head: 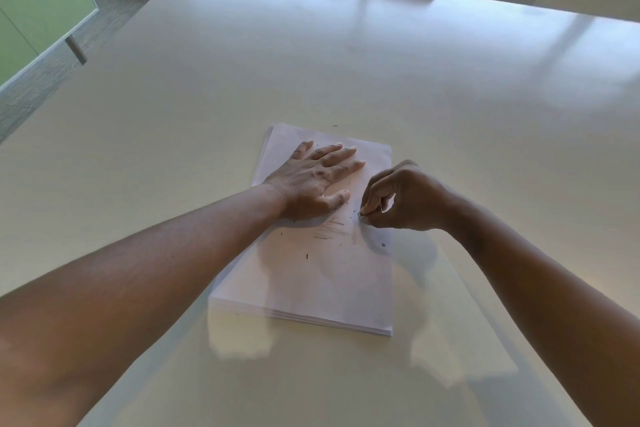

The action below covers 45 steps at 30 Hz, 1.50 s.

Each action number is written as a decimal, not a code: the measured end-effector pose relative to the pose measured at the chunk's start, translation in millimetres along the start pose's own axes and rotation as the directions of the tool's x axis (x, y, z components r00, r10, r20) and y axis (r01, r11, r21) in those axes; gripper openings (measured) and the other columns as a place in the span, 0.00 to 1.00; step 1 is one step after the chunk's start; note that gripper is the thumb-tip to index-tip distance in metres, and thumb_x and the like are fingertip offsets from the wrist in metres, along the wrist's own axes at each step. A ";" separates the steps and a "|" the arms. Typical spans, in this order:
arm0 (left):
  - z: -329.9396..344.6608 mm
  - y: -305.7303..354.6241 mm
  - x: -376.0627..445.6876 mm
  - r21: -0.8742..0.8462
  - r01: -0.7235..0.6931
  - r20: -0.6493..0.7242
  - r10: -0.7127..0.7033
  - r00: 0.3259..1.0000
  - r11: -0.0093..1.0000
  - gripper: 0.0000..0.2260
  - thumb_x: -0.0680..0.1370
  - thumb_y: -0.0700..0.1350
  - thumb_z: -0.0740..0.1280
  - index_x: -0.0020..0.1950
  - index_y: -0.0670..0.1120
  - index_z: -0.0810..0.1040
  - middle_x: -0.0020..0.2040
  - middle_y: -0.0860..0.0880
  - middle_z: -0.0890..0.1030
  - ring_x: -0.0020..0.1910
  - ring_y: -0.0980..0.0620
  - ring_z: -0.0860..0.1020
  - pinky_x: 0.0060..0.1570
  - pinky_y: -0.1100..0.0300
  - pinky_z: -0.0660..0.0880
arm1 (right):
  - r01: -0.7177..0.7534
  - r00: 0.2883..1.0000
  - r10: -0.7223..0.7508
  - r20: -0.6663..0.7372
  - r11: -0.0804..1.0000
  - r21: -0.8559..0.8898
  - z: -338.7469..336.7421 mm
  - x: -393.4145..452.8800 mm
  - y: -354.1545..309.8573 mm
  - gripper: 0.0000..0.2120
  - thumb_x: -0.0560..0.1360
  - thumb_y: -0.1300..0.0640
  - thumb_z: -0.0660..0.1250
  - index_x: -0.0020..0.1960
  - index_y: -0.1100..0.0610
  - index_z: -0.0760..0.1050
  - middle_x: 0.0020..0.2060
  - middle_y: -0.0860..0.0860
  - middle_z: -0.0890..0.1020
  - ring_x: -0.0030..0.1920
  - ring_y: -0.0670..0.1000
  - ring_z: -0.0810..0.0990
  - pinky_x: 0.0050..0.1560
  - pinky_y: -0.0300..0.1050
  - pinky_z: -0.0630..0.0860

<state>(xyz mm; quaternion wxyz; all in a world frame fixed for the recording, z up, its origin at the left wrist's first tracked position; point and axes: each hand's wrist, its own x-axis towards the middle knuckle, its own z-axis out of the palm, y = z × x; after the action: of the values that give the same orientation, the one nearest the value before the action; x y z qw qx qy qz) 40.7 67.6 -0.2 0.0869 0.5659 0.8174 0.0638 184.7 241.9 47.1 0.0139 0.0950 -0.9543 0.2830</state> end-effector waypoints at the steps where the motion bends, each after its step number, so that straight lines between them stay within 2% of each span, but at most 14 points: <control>1: -0.5 0.5 -0.2 0.003 -0.002 0.000 0.002 1.000 1.000 0.34 0.78 0.64 0.44 0.84 0.58 0.49 0.85 0.54 0.47 0.83 0.56 0.44 0.80 0.47 0.36 | -0.008 0.999 0.008 -0.046 1.000 -0.012 0.6 0.2 2.5 0.06 0.65 0.64 0.79 0.36 0.55 0.84 0.33 0.46 0.84 0.32 0.43 0.79 0.37 0.38 0.77; 4: -1.5 1.1 -0.8 -0.004 0.000 0.004 0.000 1.000 1.000 0.33 0.78 0.63 0.46 0.84 0.58 0.49 0.85 0.55 0.47 0.83 0.56 0.44 0.79 0.48 0.36 | -0.058 0.986 0.055 -0.156 0.998 -0.014 1.3 0.0 8.2 0.05 0.65 0.63 0.79 0.35 0.56 0.84 0.33 0.46 0.84 0.32 0.45 0.80 0.38 0.45 0.79; 8: -1.3 1.4 -0.6 -0.006 0.001 0.000 -0.001 1.000 1.000 0.33 0.79 0.63 0.46 0.84 0.58 0.49 0.85 0.55 0.47 0.83 0.56 0.44 0.80 0.47 0.36 | -0.001 1.000 0.001 -0.011 1.000 0.005 1.0 -4.2 -2.1 0.06 0.66 0.64 0.79 0.36 0.55 0.84 0.34 0.46 0.84 0.32 0.42 0.79 0.38 0.38 0.77; 10: -1.4 2.1 -0.7 -0.007 0.004 0.003 -0.004 1.000 1.000 0.34 0.78 0.63 0.46 0.85 0.58 0.50 0.85 0.55 0.47 0.83 0.56 0.44 0.80 0.47 0.36 | 0.002 1.000 -0.002 0.010 1.000 0.003 1.3 -4.1 -2.7 0.06 0.65 0.64 0.79 0.36 0.55 0.84 0.34 0.46 0.84 0.32 0.42 0.79 0.38 0.37 0.77; 15: -2.9 2.8 -1.7 -0.007 0.002 0.010 -0.002 1.000 1.000 0.34 0.78 0.63 0.46 0.85 0.58 0.49 0.85 0.54 0.47 0.83 0.56 0.43 0.80 0.47 0.36 | -0.099 0.978 0.099 -0.186 0.995 0.010 3.5 -1.1 7.1 0.06 0.65 0.64 0.78 0.34 0.55 0.84 0.32 0.46 0.83 0.32 0.46 0.81 0.38 0.46 0.80; 17: -2.6 2.0 -1.6 -0.008 0.001 0.009 -0.001 1.000 1.000 0.34 0.78 0.63 0.46 0.85 0.58 0.49 0.85 0.54 0.47 0.83 0.56 0.43 0.80 0.47 0.36 | -0.070 0.988 0.072 -0.138 0.997 0.018 5.0 -2.0 2.0 0.07 0.65 0.64 0.78 0.34 0.55 0.84 0.32 0.46 0.83 0.32 0.45 0.80 0.38 0.45 0.79; 19: -2.6 1.6 -1.5 -0.006 0.002 0.008 -0.002 1.000 1.000 0.34 0.78 0.63 0.46 0.84 0.58 0.49 0.85 0.55 0.47 0.83 0.57 0.44 0.80 0.47 0.36 | -0.057 0.997 0.059 -0.046 0.998 0.038 4.3 -3.0 -3.0 0.07 0.66 0.64 0.79 0.35 0.54 0.84 0.33 0.46 0.84 0.33 0.44 0.80 0.39 0.39 0.78; 21: -2.6 1.9 -1.5 -0.010 0.002 0.010 -0.002 1.000 1.000 0.34 0.78 0.63 0.46 0.85 0.58 0.49 0.85 0.55 0.47 0.83 0.57 0.44 0.80 0.47 0.36 | -0.078 0.996 0.080 -0.030 0.996 0.052 2.9 -2.0 -0.9 0.07 0.66 0.63 0.79 0.35 0.53 0.84 0.34 0.46 0.84 0.33 0.44 0.81 0.40 0.38 0.78; 25: -3.2 1.6 -1.7 -0.023 0.000 0.020 0.000 1.000 1.000 0.33 0.79 0.62 0.45 0.85 0.57 0.49 0.85 0.55 0.46 0.83 0.57 0.42 0.79 0.49 0.34 | -0.127 0.965 0.139 -0.221 0.990 0.067 7.6 2.9 9.3 0.05 0.66 0.64 0.79 0.36 0.56 0.85 0.34 0.47 0.85 0.33 0.46 0.82 0.40 0.45 0.80; 28: -2.8 0.1 -1.8 -0.031 -0.003 0.025 0.004 1.000 1.000 0.32 0.80 0.61 0.44 0.85 0.56 0.47 0.85 0.55 0.45 0.82 0.58 0.41 0.79 0.49 0.34 | -0.139 0.928 0.152 -0.341 0.988 0.060 13.8 10.9 11.1 0.05 0.66 0.65 0.78 0.36 0.57 0.85 0.34 0.48 0.85 0.32 0.44 0.81 0.39 0.42 0.80; 31: -1.2 -1.5 -1.9 -0.057 0.006 0.018 -0.005 1.000 0.998 0.32 0.80 0.58 0.44 0.85 0.54 0.47 0.85 0.56 0.46 0.82 0.59 0.41 0.79 0.49 0.34 | -0.130 0.907 0.133 -0.399 0.991 0.034 18.6 18.8 10.7 0.05 0.67 0.67 0.77 0.37 0.58 0.85 0.35 0.49 0.85 0.32 0.39 0.78 0.38 0.37 0.78; 36: 0.8 -2.5 -1.1 -0.074 0.013 -0.001 -0.013 1.000 0.997 0.30 0.82 0.54 0.45 0.85 0.53 0.48 0.85 0.56 0.46 0.82 0.60 0.41 0.79 0.51 0.34 | -0.051 0.973 0.055 -0.226 0.998 0.024 11.5 18.0 8.1 0.04 0.65 0.64 0.79 0.37 0.57 0.86 0.34 0.48 0.85 0.32 0.45 0.81 0.39 0.41 0.80; 41: -1.4 -0.1 -2.7 -0.103 0.026 -0.007 -0.027 1.000 0.994 0.29 0.83 0.52 0.44 0.85 0.53 0.48 0.85 0.57 0.47 0.82 0.61 0.42 0.80 0.51 0.35 | -0.134 0.949 0.134 -0.284 0.991 0.019 12.3 23.7 9.0 0.04 0.65 0.64 0.77 0.35 0.56 0.85 0.32 0.48 0.84 0.32 0.47 0.81 0.38 0.46 0.79; 45: -2.2 1.0 -2.6 -0.145 0.042 -0.015 -0.045 0.999 0.989 0.25 0.87 0.47 0.49 0.85 0.54 0.49 0.84 0.58 0.48 0.81 0.62 0.42 0.79 0.55 0.34 | -0.222 0.948 0.218 -0.231 0.975 0.009 11.9 29.3 2.7 0.05 0.65 0.63 0.75 0.33 0.55 0.84 0.31 0.48 0.82 0.32 0.50 0.80 0.36 0.47 0.79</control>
<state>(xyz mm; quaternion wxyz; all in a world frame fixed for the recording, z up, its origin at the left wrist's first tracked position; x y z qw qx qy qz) 42.0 65.5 2.4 0.1214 0.5395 0.8236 0.1260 155.8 232.6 37.9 0.0940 -0.0455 -0.9531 0.2839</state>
